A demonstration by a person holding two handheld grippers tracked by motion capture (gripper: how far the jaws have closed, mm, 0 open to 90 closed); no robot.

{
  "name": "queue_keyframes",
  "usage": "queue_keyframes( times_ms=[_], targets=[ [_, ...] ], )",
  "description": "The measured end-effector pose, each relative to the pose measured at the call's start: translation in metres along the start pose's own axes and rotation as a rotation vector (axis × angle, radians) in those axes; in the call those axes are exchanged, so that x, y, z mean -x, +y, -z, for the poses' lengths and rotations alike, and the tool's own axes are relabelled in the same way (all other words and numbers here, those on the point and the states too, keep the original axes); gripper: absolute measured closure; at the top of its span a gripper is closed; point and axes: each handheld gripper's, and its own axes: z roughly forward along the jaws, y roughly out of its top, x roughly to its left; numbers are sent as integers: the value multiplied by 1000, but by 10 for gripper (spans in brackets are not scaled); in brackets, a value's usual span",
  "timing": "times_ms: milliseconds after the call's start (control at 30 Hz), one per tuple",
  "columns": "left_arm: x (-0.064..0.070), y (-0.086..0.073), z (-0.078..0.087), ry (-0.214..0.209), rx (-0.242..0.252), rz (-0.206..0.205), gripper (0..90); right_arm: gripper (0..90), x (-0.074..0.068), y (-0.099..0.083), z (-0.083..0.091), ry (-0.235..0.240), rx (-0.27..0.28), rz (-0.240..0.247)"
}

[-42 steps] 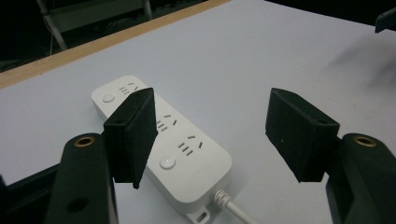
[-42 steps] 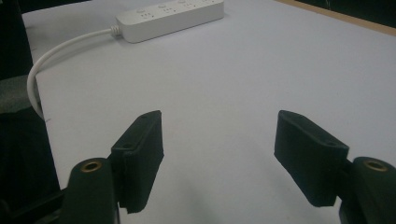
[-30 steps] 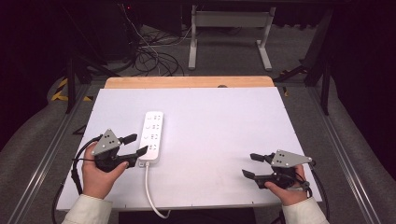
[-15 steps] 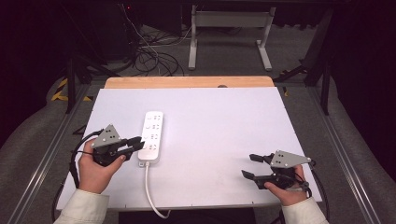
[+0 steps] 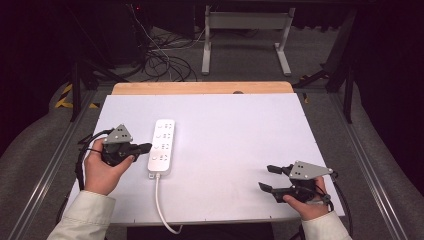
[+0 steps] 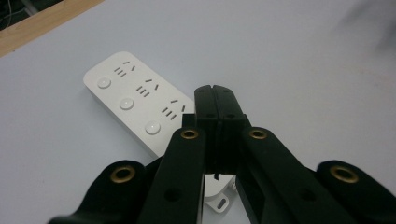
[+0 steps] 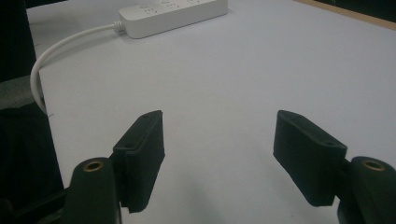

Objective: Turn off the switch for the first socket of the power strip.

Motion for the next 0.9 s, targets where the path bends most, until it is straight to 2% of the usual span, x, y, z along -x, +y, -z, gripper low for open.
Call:
queue_keyframes(
  times_ms=[100, 200, 233, 267, 300, 333, 367, 400, 467, 533, 633, 667, 900],
  targets=[
    [-1, 2, 0, -6, 9, 8, 900, 339, 0, 0, 0, 1, 0, -4],
    [-2, 2, -1, -16, -8, 5, 900, 339, 0, 0, 0, 4, -3, -1],
    [-3, 3, -4, -18, -38, -7, 900, 339, 0, 0, 0, 6, -3, -1],
    [-3, 3, -4, -18, -38, -7, 900, 339, 0, 0, 0, 7, -2, -2],
    [-5, 4, -6, -11, -68, -40, 900, 339, 0, 0, 0, 7, -2, 0],
    [-5, 4, -6, -11, -68, -40, 900, 340, 0, 0, 0, 8, -2, -2],
    [-5, 5, -7, -13, -89, -49, 900, 340, 0, 0, 0, 8, -2, -2],
    [-6, 7, -11, -23, -129, -78, 900, 339, 0, 0, 0, 10, -4, -2],
    [-7, 8, -13, -33, -147, -87, 900, 340, 0, 0, -1, 17, -6, -5],
    [-8, 9, -17, -62, -181, -81, 900, 340, 0, 0, -1, 21, -4, -7],
    [-11, 12, -22, -57, -226, -58, 900, 344, -1, 0, -1, 30, -4, -8],
    [-13, 13, -27, -52, -255, -40, 900, 344, -1, 0, -1, 30, -5, -7],
    [-19, 13, -38, -50, -309, -17, 900, 345, 0, 0, -1, 32, -6, -7]
  ],
)
